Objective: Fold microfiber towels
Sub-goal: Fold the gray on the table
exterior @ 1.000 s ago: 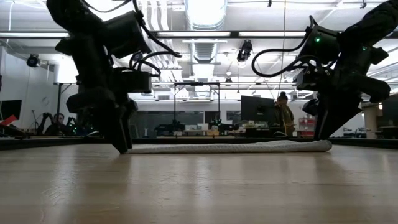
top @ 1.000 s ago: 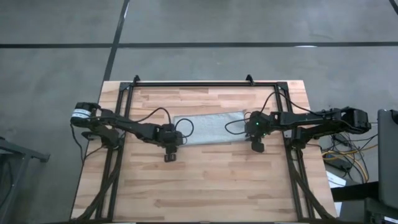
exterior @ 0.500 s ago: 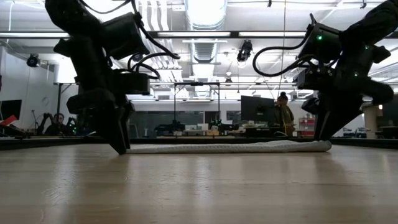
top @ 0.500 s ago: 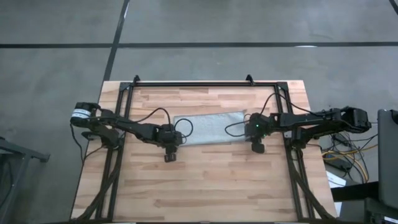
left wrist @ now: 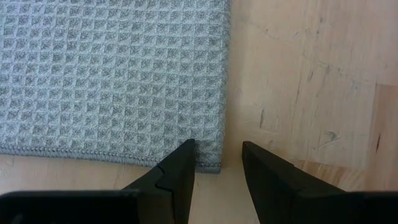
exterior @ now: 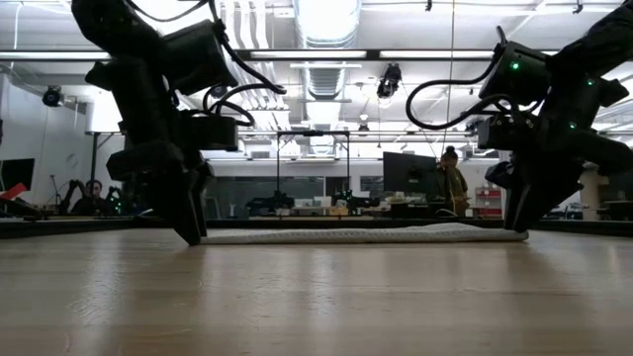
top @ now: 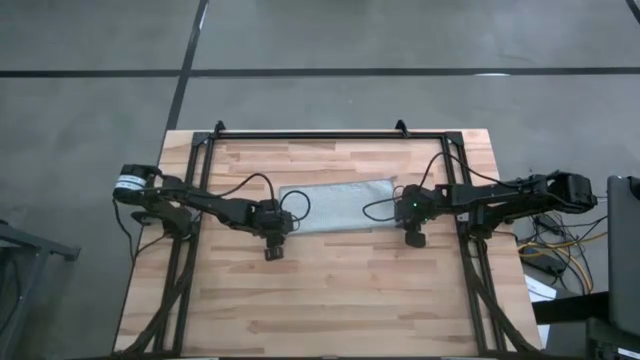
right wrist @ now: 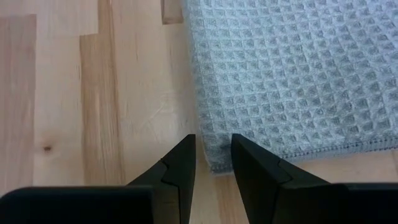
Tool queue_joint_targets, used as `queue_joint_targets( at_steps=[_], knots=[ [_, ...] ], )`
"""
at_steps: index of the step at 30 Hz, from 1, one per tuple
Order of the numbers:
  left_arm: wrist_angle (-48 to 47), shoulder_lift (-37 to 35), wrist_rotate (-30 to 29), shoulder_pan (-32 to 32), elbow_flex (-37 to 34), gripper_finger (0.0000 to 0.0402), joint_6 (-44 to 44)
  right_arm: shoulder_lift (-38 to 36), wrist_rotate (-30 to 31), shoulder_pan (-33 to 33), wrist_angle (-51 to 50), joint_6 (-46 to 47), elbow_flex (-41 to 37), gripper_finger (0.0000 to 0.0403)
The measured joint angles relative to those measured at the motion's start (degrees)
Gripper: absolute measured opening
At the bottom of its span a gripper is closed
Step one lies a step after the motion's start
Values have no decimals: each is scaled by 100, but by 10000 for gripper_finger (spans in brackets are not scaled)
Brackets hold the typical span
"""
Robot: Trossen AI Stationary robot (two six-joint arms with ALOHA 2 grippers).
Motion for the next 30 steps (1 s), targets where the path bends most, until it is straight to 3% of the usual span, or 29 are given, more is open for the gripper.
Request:
queue_joint_targets(
  at_steps=[7, 13, 19, 30],
  knots=[
    [-31, 0, 4, 0, 30, 138, 2, 88, 1, 0, 30, 12, 4, 100],
    [-112, 0, 7, 1, 17, 131, -178, 923, 3, 2, 119, 3, 211, 98],
    [-190, -2, -11, 4, 17, 88, -506, 1684, -8, 22, 185, -6, 570, 83],
    [-212, -7, -4, 4, 20, 7, -559, 1432, 55, 24, 33, 187, 786, 51]
  ],
)
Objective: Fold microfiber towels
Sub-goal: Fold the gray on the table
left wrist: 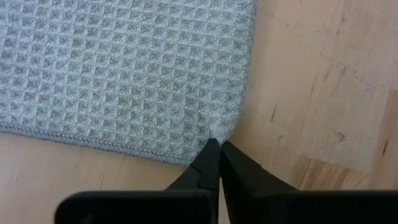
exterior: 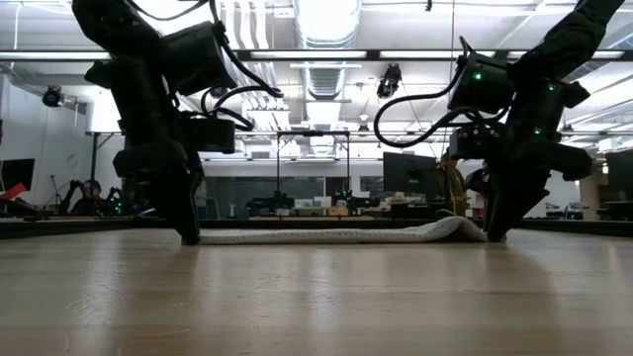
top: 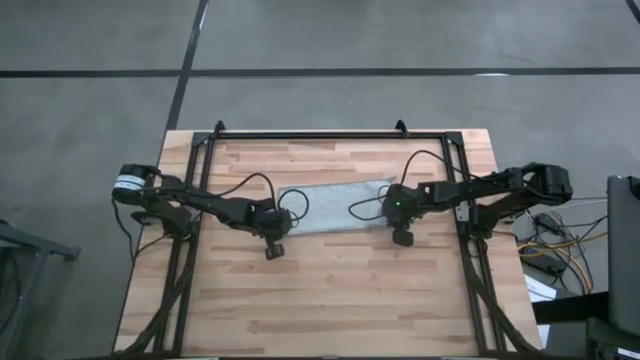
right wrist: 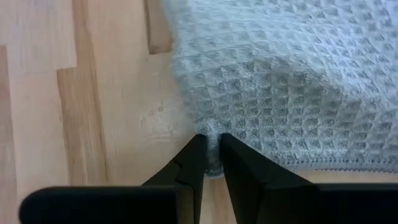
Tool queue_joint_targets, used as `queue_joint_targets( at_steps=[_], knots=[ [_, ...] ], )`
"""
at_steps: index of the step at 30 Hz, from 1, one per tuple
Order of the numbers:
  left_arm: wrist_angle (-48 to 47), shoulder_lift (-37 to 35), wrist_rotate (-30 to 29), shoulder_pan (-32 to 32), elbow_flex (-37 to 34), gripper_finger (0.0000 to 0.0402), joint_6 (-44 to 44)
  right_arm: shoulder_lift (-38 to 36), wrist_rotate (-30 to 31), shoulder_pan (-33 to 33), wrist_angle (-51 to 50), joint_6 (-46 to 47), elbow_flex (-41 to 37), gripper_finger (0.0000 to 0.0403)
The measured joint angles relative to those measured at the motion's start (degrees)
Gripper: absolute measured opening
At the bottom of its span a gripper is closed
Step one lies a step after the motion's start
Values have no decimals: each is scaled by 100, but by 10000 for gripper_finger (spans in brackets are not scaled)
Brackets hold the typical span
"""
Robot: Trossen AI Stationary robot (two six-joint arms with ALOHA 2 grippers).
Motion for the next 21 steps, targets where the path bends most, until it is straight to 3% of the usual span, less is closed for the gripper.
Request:
queue_joint_targets(
  at_steps=[8, 21],
  knots=[
    [2, 0, 7, 0, 0, 5, -78, 64, 25, -2, 26, 586, -93, 14],
    [-23, 16, 22, -2, 130, 2, -565, 20, 114, 0, 9, 985, -104, 9]
  ],
)
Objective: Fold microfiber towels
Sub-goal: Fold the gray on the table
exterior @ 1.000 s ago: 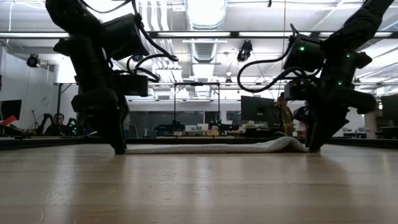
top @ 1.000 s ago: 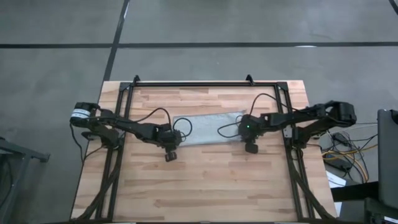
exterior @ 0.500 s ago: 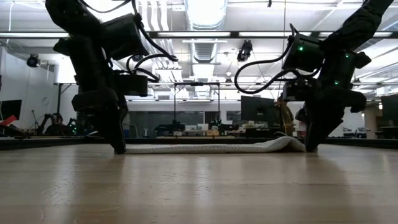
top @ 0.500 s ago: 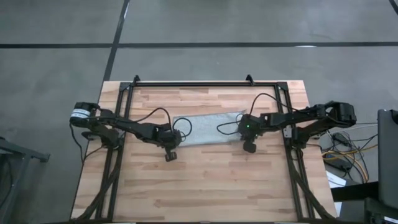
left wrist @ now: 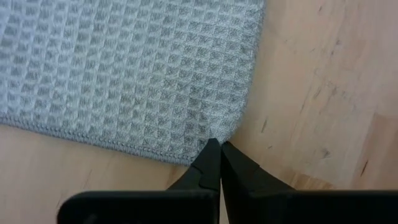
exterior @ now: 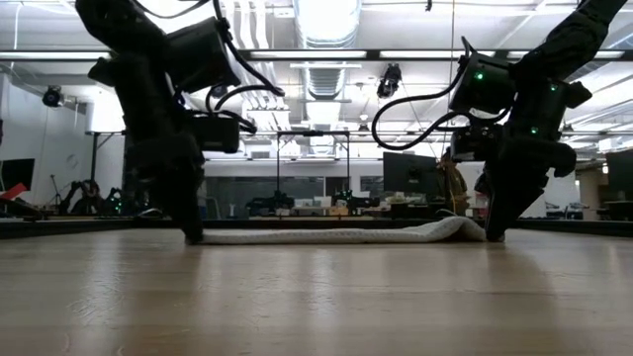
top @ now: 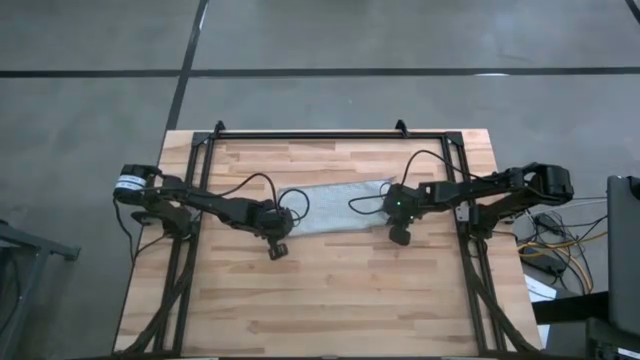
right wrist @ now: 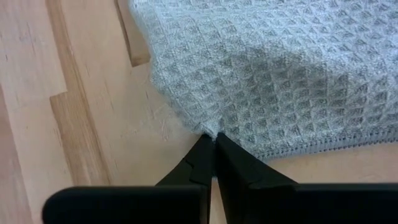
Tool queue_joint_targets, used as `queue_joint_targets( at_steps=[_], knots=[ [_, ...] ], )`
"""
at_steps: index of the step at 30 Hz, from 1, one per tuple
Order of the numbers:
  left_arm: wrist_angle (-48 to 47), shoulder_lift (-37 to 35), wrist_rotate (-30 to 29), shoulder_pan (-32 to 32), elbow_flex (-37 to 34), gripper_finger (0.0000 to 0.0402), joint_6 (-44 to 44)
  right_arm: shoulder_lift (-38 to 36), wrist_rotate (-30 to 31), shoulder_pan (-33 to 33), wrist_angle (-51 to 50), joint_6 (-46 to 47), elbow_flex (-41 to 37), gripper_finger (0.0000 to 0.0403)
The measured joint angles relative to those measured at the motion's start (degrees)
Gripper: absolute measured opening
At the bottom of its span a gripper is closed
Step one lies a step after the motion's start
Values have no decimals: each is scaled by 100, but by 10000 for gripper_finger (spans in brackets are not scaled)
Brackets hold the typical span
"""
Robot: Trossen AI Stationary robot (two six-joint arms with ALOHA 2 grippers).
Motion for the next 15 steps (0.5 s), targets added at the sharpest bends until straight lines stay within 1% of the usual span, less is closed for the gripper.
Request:
queue_joint_targets(
  at_steps=[5, 8, 15],
  knots=[
    [-27, 0, -18, 0, 82, 1, 59, -4, 9, 0, -33, 123, 27, 9],
    [-194, -1, -24, 0, 149, 1, 160, -66, 18, 0, -43, 185, 49, 8],
    [-694, -1, -46, 0, 287, 1, 164, -559, 171, -2, -219, 189, 23, 8]
  ],
)
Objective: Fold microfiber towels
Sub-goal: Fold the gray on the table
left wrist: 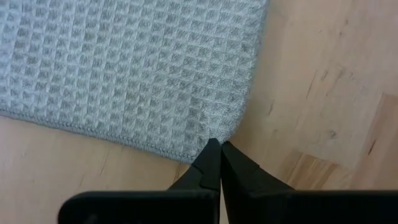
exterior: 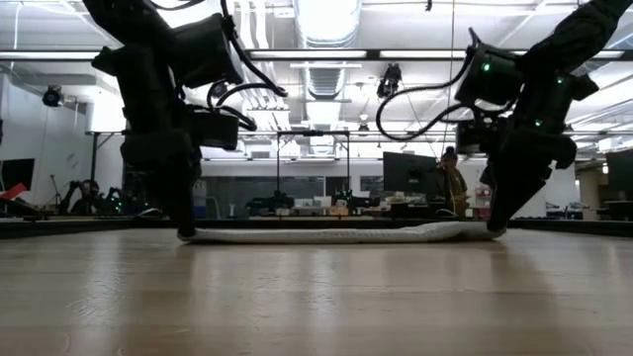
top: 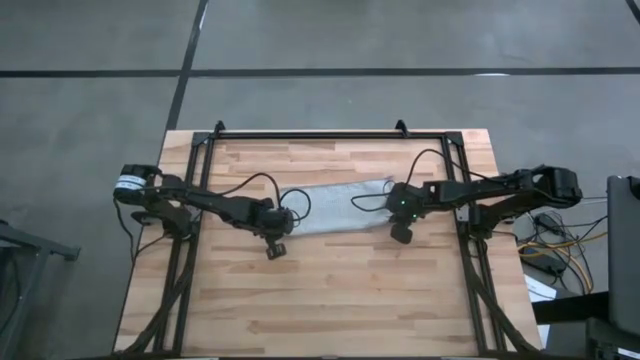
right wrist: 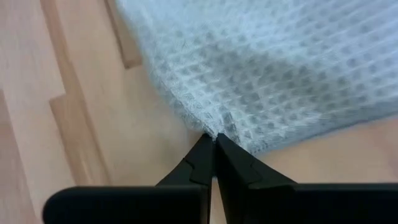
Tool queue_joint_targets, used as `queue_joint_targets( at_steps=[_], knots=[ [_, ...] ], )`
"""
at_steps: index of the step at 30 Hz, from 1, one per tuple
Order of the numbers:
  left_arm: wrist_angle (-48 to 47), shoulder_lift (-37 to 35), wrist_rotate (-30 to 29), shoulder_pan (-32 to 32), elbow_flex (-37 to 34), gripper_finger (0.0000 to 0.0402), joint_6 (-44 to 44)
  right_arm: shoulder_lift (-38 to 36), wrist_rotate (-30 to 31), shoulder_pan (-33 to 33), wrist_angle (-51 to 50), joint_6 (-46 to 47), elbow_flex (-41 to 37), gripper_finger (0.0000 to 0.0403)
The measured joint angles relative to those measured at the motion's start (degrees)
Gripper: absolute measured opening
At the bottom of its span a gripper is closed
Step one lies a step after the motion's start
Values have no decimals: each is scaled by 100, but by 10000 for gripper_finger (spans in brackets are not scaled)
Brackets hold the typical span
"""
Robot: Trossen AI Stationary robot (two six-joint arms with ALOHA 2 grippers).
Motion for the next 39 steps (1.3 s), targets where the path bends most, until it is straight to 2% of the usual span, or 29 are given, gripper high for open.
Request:
queue_joint_targets(
  at_steps=[3, 10, 16, 21, 26, 39],
  knots=[
    [-6, 0, -6, 0, 29, 0, 0, -202, 188, -2, -146, 2, 1, 8],
    [-4, -11, -157, 0, 159, 0, 68, -441, 188, -1, -199, 151, 12, 8],
    [-49, -47, -413, 4, 308, 0, 98, -442, 181, -1, -187, 347, 16, 8],
    [-448, -86, -742, 14, 451, 0, 96, -444, 317, -7, -183, 469, 21, 8],
    [-797, -96, -795, 54, 527, 0, 74, -444, 486, -17, -177, 591, 23, 8],
    [-781, -96, -954, 337, 578, 0, 54, -444, 747, -77, -160, 733, 195, 8]
  ],
)
